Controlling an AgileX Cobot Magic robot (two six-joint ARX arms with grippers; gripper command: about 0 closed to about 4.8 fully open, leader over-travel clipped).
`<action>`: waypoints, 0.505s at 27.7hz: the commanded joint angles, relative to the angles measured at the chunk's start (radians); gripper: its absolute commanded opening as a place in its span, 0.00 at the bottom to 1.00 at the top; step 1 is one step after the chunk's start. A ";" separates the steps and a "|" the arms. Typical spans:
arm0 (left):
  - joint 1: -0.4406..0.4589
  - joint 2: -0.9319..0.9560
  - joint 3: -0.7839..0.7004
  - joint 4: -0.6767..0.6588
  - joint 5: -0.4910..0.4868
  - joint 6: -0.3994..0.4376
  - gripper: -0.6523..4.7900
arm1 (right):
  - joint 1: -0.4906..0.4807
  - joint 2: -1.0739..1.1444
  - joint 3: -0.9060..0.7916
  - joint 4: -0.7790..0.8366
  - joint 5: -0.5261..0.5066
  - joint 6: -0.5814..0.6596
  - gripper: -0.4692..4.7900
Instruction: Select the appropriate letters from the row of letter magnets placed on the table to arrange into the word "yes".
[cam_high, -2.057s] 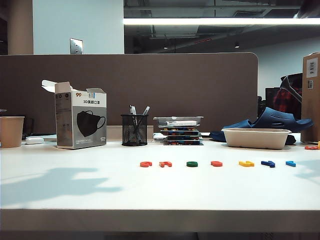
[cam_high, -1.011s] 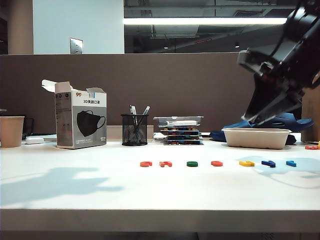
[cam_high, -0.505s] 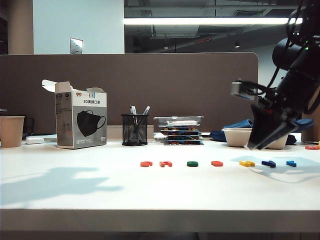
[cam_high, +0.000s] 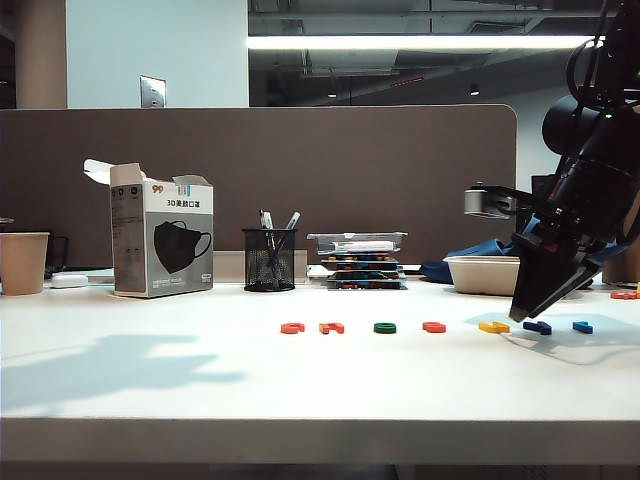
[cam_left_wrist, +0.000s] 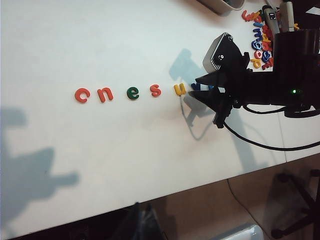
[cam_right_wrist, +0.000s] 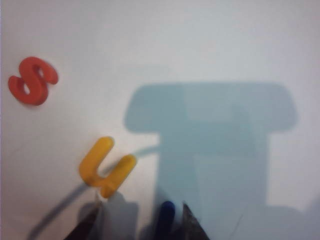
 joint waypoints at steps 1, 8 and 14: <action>0.000 -0.002 0.003 0.005 0.001 0.004 0.11 | 0.001 0.006 0.005 0.022 -0.002 -0.007 0.46; 0.000 -0.002 0.003 0.006 0.001 0.004 0.11 | 0.000 0.033 0.005 0.021 -0.005 -0.007 0.46; 0.000 -0.002 0.003 0.005 0.001 0.004 0.11 | 0.000 0.044 0.006 0.020 -0.005 -0.007 0.43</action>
